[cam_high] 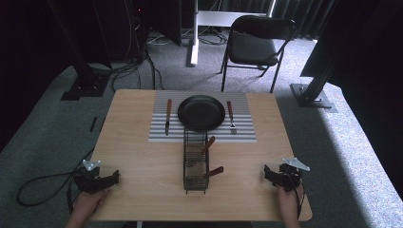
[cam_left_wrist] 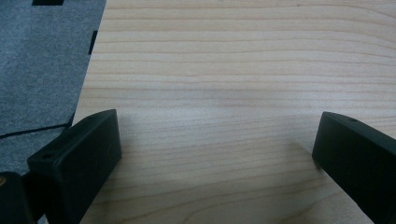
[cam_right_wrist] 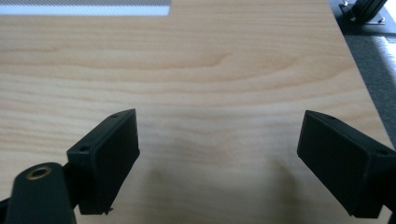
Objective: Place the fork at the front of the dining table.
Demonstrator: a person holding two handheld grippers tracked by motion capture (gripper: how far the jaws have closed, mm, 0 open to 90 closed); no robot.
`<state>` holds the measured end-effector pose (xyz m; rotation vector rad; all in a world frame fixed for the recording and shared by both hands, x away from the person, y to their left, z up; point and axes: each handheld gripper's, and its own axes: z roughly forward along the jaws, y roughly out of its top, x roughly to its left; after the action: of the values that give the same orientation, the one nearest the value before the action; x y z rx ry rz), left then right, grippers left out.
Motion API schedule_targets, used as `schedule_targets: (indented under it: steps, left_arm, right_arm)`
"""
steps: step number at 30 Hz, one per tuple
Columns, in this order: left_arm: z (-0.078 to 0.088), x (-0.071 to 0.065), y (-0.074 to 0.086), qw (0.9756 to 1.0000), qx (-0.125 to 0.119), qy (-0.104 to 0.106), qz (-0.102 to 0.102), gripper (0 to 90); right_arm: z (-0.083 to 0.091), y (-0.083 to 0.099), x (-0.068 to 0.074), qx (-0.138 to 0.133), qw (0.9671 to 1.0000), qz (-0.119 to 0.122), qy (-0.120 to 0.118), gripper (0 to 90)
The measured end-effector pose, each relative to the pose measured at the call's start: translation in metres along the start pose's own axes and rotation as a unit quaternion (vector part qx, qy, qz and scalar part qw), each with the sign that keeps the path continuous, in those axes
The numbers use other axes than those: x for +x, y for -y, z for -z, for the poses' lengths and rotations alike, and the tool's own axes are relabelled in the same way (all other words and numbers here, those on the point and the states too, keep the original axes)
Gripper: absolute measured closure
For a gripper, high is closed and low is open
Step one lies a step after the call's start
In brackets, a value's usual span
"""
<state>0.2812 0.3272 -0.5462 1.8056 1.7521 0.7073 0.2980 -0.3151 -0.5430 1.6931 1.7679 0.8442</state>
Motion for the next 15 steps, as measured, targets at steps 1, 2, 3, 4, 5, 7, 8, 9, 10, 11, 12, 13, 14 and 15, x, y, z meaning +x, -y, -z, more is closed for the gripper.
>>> schedule_targets:
  steps: [1, 2, 3, 4, 5, 7, 8, 9, 10, 11, 12, 13, 14, 15]
  left_arm:
    - [0.000, 0.000, 0.000, 1.0000, 0.000, 0.000, 0.000, 1.1]
    - [0.000, 0.000, 0.000, 1.0000, 0.000, 0.000, 0.000, 1.1]
    - [0.000, 0.000, 0.000, 1.0000, 0.000, 0.000, 0.000, 1.1]
    - [0.000, 0.000, 0.000, 1.0000, 0.000, 0.000, 0.000, 1.1]
    - [0.000, 0.000, 0.000, 1.0000, 0.000, 0.000, 0.000, 1.1]
    - [0.000, 0.000, 0.000, 1.0000, 0.000, 0.000, 0.000, 1.1]
    - [0.000, 0.000, 0.000, 1.0000, 0.000, 0.000, 0.000, 1.1]
    - [0.000, 0.000, 0.000, 1.0000, 0.000, 0.000, 0.000, 1.1]
    - [0.000, 0.000, 0.000, 1.0000, 0.000, 0.000, 0.000, 1.1]
    - [0.000, 0.000, 0.000, 1.0000, -0.001, 0.000, 0.001, 1.1]
    - [0.000, 0.000, 0.000, 1.0000, -0.001, 0.000, 0.001, 1.1]
    - [0.000, 0.000, 0.000, 1.0000, -0.001, 0.000, 0.001, 1.1]
    - [0.000, 0.000, 0.000, 1.0000, -0.001, 0.000, 0.001, 1.1]
    - [0.000, 0.000, 0.000, 1.0000, 0.000, 0.000, 0.001, 1.1]
  right_arm:
    - [0.001, 0.002, -0.001, 0.003, 1.0000, 0.004, 0.007, 12.2]
    - [0.001, 0.003, -0.001, 0.004, 0.9999, 0.007, 0.009, 12.2]
    - [0.002, 0.005, -0.002, 0.006, 0.9999, 0.008, 0.010, 12.2]
    - [0.003, 0.007, -0.003, 0.006, 0.9999, 0.009, 0.010, 12.3]
    - [0.003, 0.008, -0.003, 0.006, 0.9999, 0.009, 0.008, 12.2]
    - [0.005, 0.010, -0.005, 0.003, 0.9999, 0.012, 0.002, 12.3]
    - [0.006, 0.011, -0.005, 0.003, 0.9999, 0.016, 0.000, 12.2]
    - [0.006, 0.012, -0.006, 0.002, 0.9998, 0.019, 0.000, 12.2]
    - [0.007, 0.012, -0.006, 0.003, 0.9998, 0.021, 0.000, 12.2]
    - [0.007, 0.013, -0.008, 0.002, 0.9998, 0.020, -0.002, 12.3]
    - [0.008, 0.014, -0.009, 0.004, 0.9998, 0.017, -0.005, 12.3]
    - [0.008, 0.014, -0.010, 0.007, 0.9999, 0.015, -0.003, 12.2]
    - [0.009, 0.015, -0.012, 0.007, 0.9999, 0.013, -0.004, 12.3]
    - [0.010, 0.016, -0.014, 0.007, 0.9999, 0.010, -0.008, 12.2]
